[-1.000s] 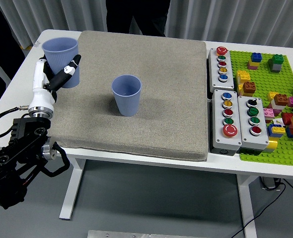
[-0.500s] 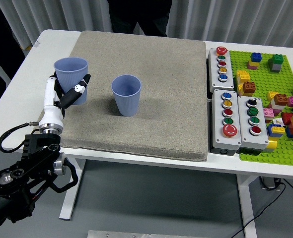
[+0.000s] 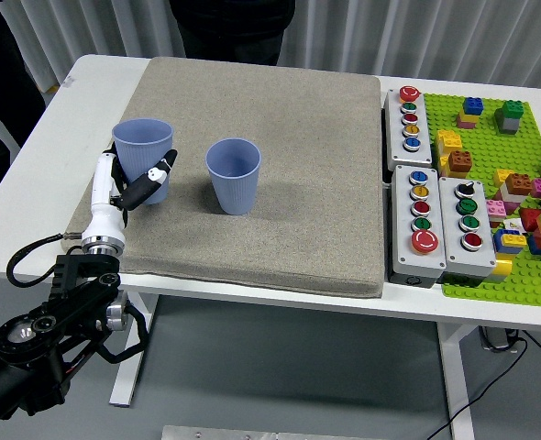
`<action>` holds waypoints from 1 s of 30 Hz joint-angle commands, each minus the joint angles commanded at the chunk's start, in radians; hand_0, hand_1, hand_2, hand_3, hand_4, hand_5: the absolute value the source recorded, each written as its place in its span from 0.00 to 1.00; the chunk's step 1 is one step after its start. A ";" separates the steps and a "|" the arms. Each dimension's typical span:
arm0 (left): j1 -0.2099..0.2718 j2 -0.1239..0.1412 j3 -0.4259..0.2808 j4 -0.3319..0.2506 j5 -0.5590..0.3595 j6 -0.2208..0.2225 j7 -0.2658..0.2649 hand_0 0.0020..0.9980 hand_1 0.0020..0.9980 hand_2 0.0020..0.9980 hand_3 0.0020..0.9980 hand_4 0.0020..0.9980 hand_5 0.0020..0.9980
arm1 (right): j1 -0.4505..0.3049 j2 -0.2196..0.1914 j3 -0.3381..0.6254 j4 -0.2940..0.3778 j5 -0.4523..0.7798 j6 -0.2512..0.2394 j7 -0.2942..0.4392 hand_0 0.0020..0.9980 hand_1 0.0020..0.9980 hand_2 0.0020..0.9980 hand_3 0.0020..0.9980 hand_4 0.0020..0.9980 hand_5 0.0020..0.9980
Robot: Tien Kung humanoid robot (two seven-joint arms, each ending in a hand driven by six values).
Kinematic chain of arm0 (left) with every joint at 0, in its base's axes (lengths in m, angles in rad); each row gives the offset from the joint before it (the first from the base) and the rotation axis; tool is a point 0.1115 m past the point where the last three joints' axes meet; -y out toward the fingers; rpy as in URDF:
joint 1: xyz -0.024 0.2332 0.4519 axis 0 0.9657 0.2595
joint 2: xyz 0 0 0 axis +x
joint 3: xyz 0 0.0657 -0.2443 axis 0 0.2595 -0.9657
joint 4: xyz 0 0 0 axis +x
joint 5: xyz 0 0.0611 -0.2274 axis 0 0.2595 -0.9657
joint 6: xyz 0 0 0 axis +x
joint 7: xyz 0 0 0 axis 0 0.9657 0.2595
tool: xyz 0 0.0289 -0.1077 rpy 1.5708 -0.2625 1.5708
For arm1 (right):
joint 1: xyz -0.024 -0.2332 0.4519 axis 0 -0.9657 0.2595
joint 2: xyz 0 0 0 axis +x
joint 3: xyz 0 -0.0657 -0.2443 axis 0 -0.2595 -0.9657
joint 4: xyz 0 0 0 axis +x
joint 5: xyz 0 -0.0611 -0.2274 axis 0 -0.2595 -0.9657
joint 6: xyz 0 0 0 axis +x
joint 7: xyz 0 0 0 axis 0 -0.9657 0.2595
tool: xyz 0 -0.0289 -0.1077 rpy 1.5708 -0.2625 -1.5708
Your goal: Pick cup pour cup place
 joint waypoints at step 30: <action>0.035 -0.004 0.017 0.037 0.048 -0.037 -0.015 0.58 0.55 0.52 0.54 0.76 0.27 | -0.004 0.002 0.013 0.000 -0.022 0.005 -0.002 0.68 0.64 0.57 0.57 0.00 0.16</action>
